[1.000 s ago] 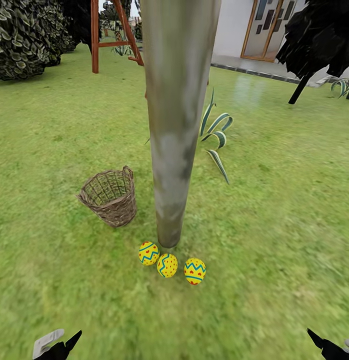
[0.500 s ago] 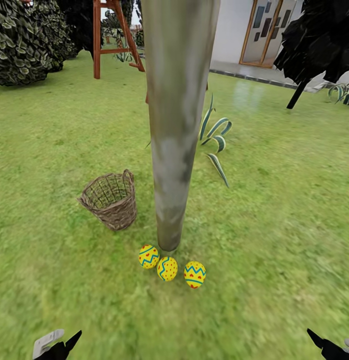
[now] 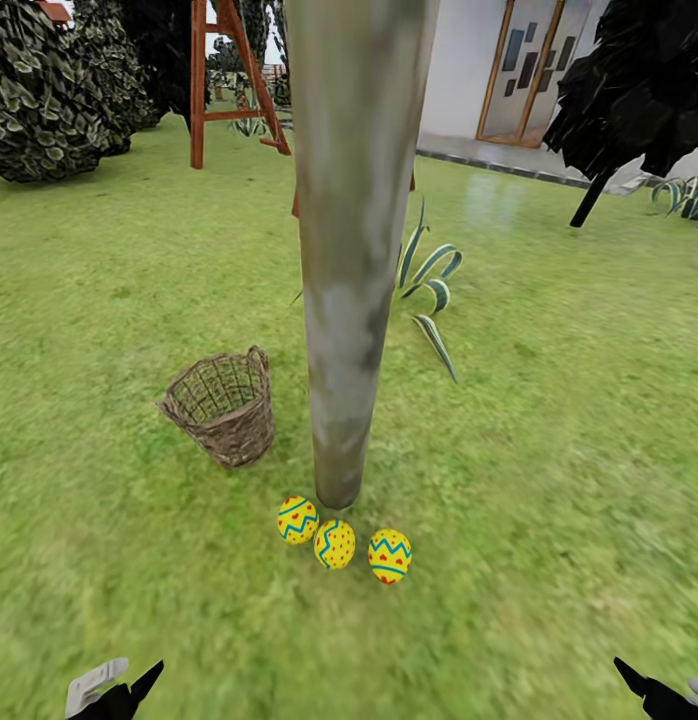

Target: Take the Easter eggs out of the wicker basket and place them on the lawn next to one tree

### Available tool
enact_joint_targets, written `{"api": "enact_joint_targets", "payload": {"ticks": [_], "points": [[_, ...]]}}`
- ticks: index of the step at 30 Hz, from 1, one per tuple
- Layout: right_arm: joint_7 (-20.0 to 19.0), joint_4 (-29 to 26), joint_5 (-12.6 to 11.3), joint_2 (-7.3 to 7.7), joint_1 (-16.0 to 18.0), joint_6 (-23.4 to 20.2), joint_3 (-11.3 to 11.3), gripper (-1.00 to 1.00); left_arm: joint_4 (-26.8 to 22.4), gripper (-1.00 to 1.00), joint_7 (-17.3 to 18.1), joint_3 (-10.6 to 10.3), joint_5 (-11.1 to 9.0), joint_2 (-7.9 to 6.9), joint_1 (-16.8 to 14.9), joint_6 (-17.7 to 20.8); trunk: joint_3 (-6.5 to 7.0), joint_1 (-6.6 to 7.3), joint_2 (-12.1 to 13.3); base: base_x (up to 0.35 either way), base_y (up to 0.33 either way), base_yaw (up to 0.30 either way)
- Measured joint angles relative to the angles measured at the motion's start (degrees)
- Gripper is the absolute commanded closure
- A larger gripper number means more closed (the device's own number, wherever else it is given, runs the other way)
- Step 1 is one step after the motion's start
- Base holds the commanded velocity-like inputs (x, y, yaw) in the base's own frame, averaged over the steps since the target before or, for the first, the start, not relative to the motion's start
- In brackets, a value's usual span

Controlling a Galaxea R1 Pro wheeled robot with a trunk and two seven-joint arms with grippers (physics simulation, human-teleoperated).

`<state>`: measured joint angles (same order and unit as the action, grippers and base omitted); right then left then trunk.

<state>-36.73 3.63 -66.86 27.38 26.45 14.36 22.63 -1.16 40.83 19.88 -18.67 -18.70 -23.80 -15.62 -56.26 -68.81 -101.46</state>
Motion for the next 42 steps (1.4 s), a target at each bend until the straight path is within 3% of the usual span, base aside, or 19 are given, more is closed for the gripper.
{"api": "enact_joint_targets", "payload": {"ticks": [42], "points": [[-0.09, 0.00, 0.01, -0.02, 0.00, 0.10, 0.00, -1.00, 0.00, -1.00, 0.03, 0.01, 0.00, 0.00, 0.03, 0.00, 3.94, 0.00, 0.00, 0.000, 0.000, 0.000]]}}
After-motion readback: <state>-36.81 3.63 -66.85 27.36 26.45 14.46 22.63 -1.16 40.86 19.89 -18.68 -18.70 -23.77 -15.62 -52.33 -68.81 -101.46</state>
